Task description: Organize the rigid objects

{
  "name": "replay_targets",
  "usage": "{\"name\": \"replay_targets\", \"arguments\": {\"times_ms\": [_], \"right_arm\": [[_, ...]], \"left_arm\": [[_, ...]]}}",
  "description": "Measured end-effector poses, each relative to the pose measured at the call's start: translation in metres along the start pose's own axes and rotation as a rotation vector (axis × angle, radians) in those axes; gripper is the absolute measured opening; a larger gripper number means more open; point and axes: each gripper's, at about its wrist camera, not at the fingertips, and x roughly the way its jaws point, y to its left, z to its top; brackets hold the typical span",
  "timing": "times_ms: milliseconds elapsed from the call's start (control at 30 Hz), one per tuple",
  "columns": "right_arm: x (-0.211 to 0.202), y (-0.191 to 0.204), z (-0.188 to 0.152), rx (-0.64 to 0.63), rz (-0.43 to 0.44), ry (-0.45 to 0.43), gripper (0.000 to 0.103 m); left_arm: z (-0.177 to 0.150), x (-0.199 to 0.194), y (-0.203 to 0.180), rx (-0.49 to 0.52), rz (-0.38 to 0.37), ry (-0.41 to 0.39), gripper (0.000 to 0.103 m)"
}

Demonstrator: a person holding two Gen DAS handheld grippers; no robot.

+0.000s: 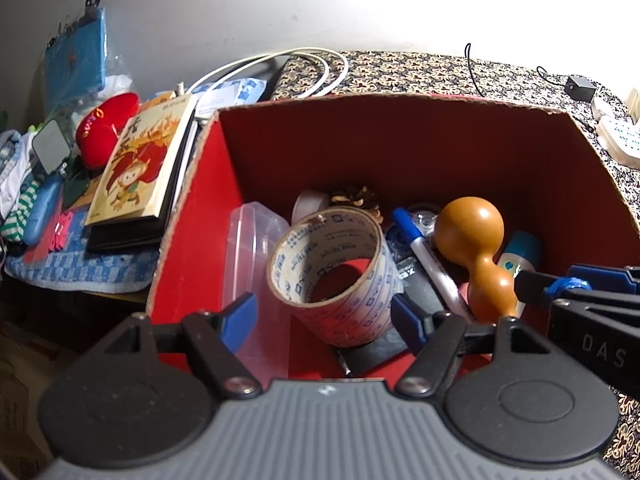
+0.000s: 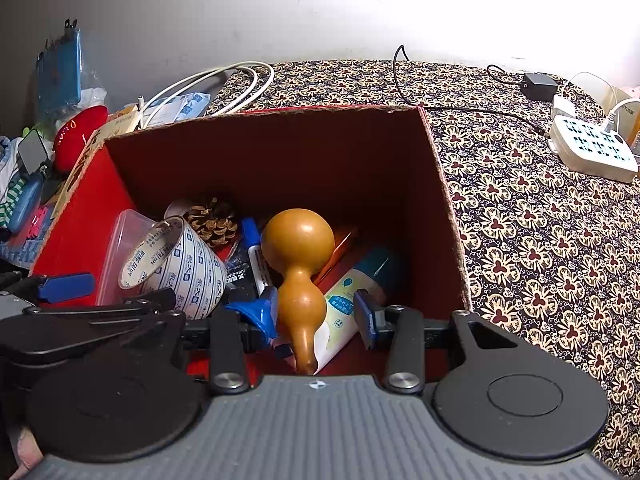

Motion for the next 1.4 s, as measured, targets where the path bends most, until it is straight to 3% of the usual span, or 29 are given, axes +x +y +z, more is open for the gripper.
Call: {"name": "replay_targets", "arguments": {"times_ms": [1400], "right_arm": [[-0.0055,0.0017,0.0006,0.004,-0.004,-0.011,0.025]], "left_arm": [[0.0022,-0.0080,0.0007,-0.001,0.005,-0.021,0.073]]}}
